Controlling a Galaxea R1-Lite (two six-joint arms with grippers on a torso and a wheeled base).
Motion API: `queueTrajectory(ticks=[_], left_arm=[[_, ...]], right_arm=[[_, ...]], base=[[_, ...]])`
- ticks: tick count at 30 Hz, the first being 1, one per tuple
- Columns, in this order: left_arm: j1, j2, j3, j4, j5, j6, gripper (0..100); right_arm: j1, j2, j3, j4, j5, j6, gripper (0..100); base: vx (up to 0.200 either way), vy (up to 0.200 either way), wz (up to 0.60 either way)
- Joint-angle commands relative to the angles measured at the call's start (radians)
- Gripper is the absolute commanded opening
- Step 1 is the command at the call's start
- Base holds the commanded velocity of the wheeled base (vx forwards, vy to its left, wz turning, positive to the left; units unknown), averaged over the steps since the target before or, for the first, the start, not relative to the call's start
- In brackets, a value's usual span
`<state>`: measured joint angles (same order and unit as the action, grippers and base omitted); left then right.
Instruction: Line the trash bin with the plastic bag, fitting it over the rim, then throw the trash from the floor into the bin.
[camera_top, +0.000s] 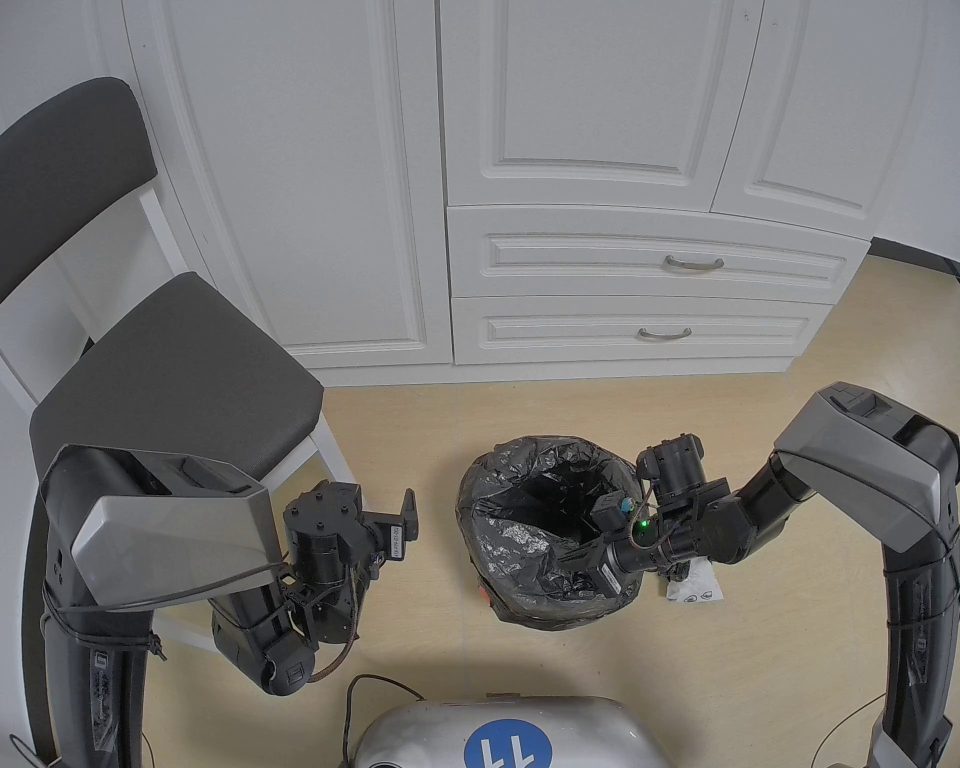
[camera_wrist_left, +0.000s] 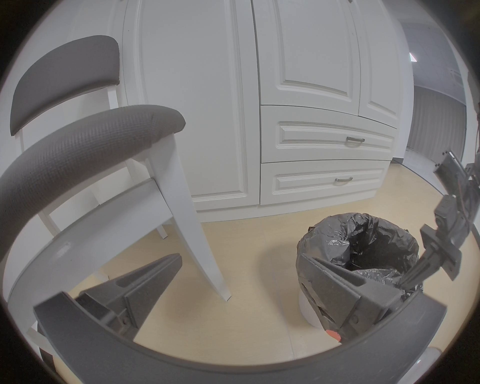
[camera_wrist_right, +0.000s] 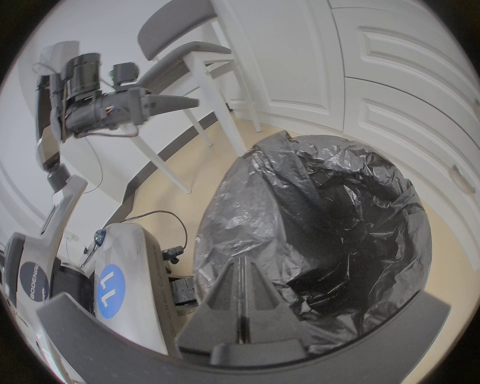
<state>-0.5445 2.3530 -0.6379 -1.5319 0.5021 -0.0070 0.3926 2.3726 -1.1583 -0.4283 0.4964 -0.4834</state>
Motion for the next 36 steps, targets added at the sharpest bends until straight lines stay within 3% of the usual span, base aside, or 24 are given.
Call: queueTrajectory(ticks=[1, 7, 13, 14, 16, 24, 34, 35, 36], left_arm=[[0.001, -0.017, 0.001, -0.001, 0.004, -0.001, 100], [0.001, -0.017, 0.003, 0.001, 0.004, -0.002, 100], [0.003, -0.017, 0.003, -0.001, 0.01, -0.002, 100], [0.003, -0.017, 0.003, -0.001, 0.01, -0.002, 100], [0.003, -0.015, 0.001, -0.001, 0.01, -0.002, 100], [0.003, -0.014, 0.0, -0.001, 0.01, -0.002, 100], [0.005, -0.011, 0.001, -0.001, 0.01, -0.004, 100], [0.006, -0.011, 0.001, -0.001, 0.01, -0.004, 100], [0.006, -0.011, 0.001, -0.001, 0.01, -0.004, 100]], right_arm=[[0.02, -0.075, 0.074, -0.004, 0.008, -0.034, 0], [0.065, -0.111, 0.117, -0.017, -0.004, -0.041, 0], [0.025, -0.046, 0.048, -0.029, -0.033, -0.078, 0], [0.025, -0.046, 0.048, -0.029, -0.033, -0.078, 100], [0.008, -0.006, 0.006, -0.029, -0.065, -0.081, 100], [0.0, 0.073, -0.069, -0.029, -0.064, -0.006, 100], [-0.012, 0.122, -0.11, -0.027, -0.064, -0.003, 100], [-0.012, 0.117, -0.11, -0.027, -0.064, -0.001, 0], [-0.012, 0.112, -0.107, -0.029, -0.064, 0.003, 0]], base=[[0.0, 0.0, 0.0], [0.0, 0.0, 0.0], [0.0, 0.0, 0.0], [0.0, 0.0, 0.0], [0.0, 0.0, 0.0], [0.0, 0.0, 0.0], [0.0, 0.0, 0.0], [0.0, 0.0, 0.0], [0.0, 0.0, 0.0]])
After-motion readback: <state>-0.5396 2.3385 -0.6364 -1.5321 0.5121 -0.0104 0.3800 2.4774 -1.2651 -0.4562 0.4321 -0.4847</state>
